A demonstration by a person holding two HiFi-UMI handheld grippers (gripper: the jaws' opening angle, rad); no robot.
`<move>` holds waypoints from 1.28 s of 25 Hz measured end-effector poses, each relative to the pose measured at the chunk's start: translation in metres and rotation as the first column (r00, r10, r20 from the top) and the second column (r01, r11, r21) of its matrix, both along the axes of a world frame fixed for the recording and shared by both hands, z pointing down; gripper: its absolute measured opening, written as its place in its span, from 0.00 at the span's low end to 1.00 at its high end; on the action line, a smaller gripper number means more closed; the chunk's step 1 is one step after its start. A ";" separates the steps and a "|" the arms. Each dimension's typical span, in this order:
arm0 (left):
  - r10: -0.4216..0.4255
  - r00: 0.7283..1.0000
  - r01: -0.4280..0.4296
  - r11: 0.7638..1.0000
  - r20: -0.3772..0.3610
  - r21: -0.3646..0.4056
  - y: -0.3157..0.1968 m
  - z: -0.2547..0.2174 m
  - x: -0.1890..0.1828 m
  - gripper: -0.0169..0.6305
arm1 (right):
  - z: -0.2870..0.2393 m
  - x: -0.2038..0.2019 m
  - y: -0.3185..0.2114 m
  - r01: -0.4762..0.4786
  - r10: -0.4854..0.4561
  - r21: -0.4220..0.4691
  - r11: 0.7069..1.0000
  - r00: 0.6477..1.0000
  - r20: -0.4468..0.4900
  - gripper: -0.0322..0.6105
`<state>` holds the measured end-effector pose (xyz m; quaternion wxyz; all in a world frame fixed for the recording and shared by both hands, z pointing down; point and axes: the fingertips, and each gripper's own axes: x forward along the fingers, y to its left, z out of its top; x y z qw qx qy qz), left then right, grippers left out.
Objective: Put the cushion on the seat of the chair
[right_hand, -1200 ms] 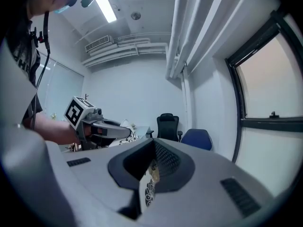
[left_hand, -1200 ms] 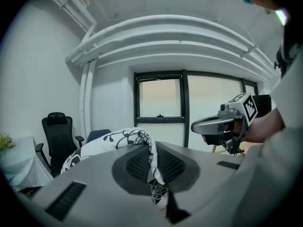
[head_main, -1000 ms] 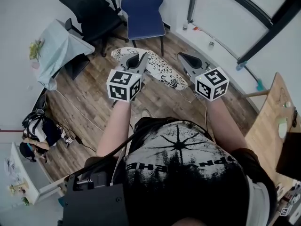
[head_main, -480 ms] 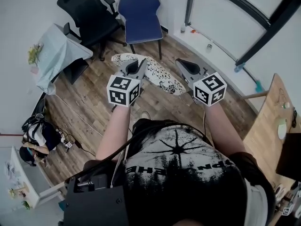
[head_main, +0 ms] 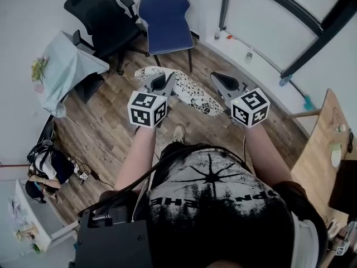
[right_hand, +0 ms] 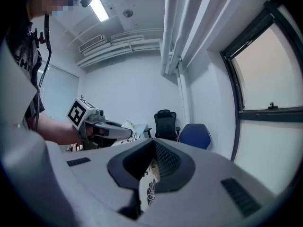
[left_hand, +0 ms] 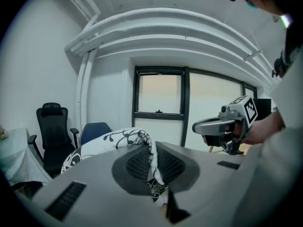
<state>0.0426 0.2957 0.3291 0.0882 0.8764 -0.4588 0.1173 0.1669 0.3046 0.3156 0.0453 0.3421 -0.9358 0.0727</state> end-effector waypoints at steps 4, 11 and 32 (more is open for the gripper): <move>0.018 1.000 -0.018 1.000 0.001 -0.003 -0.027 -0.001 -0.012 0.06 | -0.002 -0.011 -0.026 -0.022 0.022 -0.001 1.000 1.000 0.004 0.08; 0.058 0.998 -0.058 0.998 0.005 -0.019 -0.081 -0.001 -0.038 0.06 | -0.004 -0.034 -0.077 -0.073 0.074 -0.018 0.997 0.996 0.044 0.08; 0.157 0.987 -0.158 0.986 -0.033 -0.056 -0.207 0.025 -0.127 0.06 | 0.015 -0.129 -0.191 -0.163 0.162 -0.033 0.986 0.986 -0.025 0.08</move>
